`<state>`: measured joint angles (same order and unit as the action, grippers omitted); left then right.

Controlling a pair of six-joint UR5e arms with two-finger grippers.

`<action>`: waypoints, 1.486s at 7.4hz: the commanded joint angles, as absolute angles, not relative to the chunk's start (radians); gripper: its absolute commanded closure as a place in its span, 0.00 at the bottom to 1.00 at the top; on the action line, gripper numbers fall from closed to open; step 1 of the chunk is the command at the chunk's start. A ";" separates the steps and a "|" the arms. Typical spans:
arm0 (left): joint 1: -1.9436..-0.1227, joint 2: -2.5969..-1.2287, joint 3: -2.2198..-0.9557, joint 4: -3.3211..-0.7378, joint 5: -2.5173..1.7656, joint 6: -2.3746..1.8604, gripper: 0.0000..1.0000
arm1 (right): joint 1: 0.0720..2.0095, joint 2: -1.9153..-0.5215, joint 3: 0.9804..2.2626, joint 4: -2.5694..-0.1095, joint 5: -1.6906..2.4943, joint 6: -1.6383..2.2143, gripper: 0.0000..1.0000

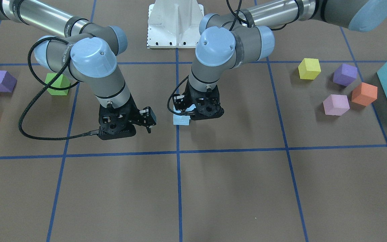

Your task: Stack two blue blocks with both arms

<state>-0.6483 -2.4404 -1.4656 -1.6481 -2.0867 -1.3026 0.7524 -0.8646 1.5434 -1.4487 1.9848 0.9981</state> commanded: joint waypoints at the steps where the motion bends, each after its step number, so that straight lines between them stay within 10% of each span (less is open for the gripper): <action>1: -0.626 -2.445 -1.443 -1.672 -2.085 -1.301 0.46 | 0.758 -0.879 1.548 -1.447 1.985 0.992 0.00; 7: -0.601 -2.447 -1.445 -1.690 -2.069 -1.308 0.38 | 0.756 -0.891 1.548 -1.445 1.979 0.992 0.00; 9: -0.594 -2.445 -1.450 -1.692 -2.027 -1.308 0.02 | 0.756 -0.890 1.548 -1.443 1.980 0.992 0.00; 11: -0.572 -2.444 -1.462 -1.692 -1.988 -1.313 0.02 | 0.758 -0.888 1.552 -1.443 1.977 0.992 0.00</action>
<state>-0.5797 -2.4443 -1.4533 -1.6923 -2.0070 -1.3101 0.7571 -0.8901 1.5492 -1.4437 1.9797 0.9925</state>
